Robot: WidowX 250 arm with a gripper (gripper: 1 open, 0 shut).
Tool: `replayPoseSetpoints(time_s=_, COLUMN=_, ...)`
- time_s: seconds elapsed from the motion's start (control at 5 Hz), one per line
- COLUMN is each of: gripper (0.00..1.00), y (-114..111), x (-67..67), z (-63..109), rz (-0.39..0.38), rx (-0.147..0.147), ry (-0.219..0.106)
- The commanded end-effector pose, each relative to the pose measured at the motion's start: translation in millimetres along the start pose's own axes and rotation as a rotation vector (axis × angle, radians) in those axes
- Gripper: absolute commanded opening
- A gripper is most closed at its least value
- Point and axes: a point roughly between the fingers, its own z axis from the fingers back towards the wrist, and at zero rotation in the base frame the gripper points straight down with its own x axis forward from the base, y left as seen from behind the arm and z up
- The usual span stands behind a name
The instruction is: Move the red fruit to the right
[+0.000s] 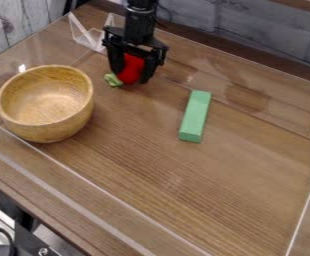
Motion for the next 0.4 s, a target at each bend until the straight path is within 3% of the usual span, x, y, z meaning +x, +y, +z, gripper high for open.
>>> replayPoseSetpoints(time_s=0.0, gripper=0.00, y=4.9, x=0.2, z=47.9, rz=0.009, rx=-0.002, ry=-0.100)
replayPoseSetpoints(time_s=0.2, gripper=0.00, y=-1.8, x=0.2, z=47.4, rz=-0.039, rx=-0.009, ry=-0.110)
